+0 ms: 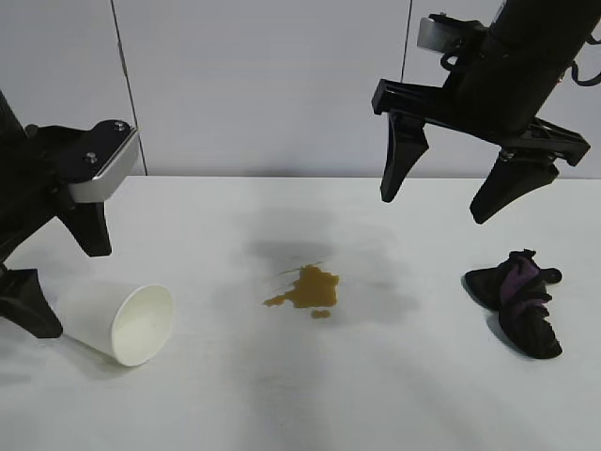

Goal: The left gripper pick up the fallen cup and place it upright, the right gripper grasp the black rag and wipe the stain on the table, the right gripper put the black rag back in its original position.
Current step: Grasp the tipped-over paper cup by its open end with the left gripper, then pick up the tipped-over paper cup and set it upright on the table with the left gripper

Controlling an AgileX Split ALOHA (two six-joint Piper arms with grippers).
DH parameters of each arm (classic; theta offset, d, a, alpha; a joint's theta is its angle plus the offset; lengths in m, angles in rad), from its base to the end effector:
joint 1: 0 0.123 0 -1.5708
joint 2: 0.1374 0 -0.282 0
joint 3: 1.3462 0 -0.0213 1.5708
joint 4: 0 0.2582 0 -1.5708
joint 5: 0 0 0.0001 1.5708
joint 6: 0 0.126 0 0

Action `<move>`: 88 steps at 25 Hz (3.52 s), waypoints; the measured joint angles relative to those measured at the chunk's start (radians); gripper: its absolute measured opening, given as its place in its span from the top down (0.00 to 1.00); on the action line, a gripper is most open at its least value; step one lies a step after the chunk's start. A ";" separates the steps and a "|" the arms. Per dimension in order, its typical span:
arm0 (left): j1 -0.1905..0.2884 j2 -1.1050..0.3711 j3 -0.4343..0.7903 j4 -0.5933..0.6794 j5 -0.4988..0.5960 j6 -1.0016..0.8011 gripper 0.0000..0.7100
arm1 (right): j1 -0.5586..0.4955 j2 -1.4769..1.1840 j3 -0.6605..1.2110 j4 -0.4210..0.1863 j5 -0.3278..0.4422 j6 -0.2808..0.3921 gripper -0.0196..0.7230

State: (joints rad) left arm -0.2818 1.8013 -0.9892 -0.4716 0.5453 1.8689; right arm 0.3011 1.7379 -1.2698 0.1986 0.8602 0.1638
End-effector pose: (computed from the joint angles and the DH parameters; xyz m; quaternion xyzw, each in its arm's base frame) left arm 0.3287 -0.1261 0.1158 0.7605 0.6148 -0.0012 0.2088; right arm 0.3512 0.1288 0.1983 -0.0160 0.9828 0.1201 0.1394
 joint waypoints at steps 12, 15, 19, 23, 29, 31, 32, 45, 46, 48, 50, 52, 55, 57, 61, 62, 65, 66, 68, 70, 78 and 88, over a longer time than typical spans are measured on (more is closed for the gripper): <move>0.000 0.089 0.021 -0.134 -0.081 0.153 0.08 | 0.000 0.000 0.000 0.000 0.001 -0.001 0.20; 0.000 0.122 0.021 -0.156 -0.122 0.153 0.08 | 0.000 0.000 0.000 0.000 0.001 -0.001 0.20; 0.000 0.129 0.021 -0.215 -0.164 0.153 0.10 | 0.000 0.000 0.000 0.000 0.004 -0.001 0.20; 0.000 0.129 0.021 -0.277 -0.168 0.153 0.19 | 0.000 0.000 0.000 0.000 0.004 -0.001 0.20; 0.000 0.129 0.021 -0.396 -0.166 0.155 0.30 | 0.000 0.000 0.000 0.000 0.004 -0.001 0.20; 0.000 0.129 0.016 -0.437 -0.151 0.159 0.39 | 0.000 0.000 0.000 0.000 0.004 -0.001 0.20; 0.000 0.129 0.009 -0.452 -0.134 0.160 0.44 | 0.000 0.000 0.000 0.000 0.004 -0.001 0.20; 0.235 0.111 -0.044 -0.929 0.373 0.345 0.53 | 0.000 0.000 0.000 0.012 0.003 -0.001 0.20; 0.271 0.111 -0.044 -0.977 0.425 0.375 0.53 | 0.000 0.000 0.000 0.013 -0.001 -0.001 0.20; 0.327 0.111 -0.042 -1.048 0.497 0.434 0.53 | 0.000 0.000 0.000 0.014 -0.015 -0.001 0.20; 0.364 0.111 -0.022 -1.131 0.547 0.510 0.53 | 0.000 0.000 0.000 0.014 -0.019 -0.002 0.20; 0.375 0.111 0.014 -1.194 0.564 0.590 0.53 | 0.000 0.000 0.000 0.015 -0.020 -0.004 0.20; 0.375 0.135 0.062 -1.211 0.597 0.702 0.53 | 0.000 0.000 0.000 0.016 -0.020 -0.004 0.20; 0.375 0.177 0.073 -1.212 0.603 0.726 0.53 | 0.000 0.000 0.000 0.020 -0.020 -0.004 0.20; 0.373 0.255 0.074 -1.221 0.602 0.761 0.53 | 0.000 0.000 0.000 0.023 -0.021 -0.004 0.20; 0.369 0.266 0.074 -1.224 0.601 0.774 0.53 | 0.000 0.000 0.000 0.023 -0.022 -0.004 0.20; 0.334 0.299 0.074 -1.227 0.601 0.804 0.53 | 0.000 0.000 0.000 0.023 -0.028 -0.004 0.20; 0.319 0.308 0.073 -1.227 0.601 0.815 0.53 | 0.000 0.000 0.000 0.023 -0.032 -0.004 0.20; 0.294 0.321 0.071 -1.227 0.601 0.836 0.53 | 0.000 0.000 0.000 0.024 -0.041 -0.004 0.20; 0.284 0.336 0.066 -1.229 0.602 0.844 0.53 | 0.000 0.000 0.000 0.026 -0.045 -0.004 0.20; 0.281 0.403 0.057 -1.232 0.601 0.857 0.53 | 0.000 0.000 0.000 0.026 -0.055 -0.004 0.20; 0.279 0.420 0.057 -1.236 0.599 0.839 0.11 | 0.000 0.000 0.000 0.026 -0.067 -0.004 0.20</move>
State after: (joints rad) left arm -0.0023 2.2212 -0.9326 -1.7074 1.1442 2.7074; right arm 0.3011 1.7379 -1.2698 0.2246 0.7933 0.1595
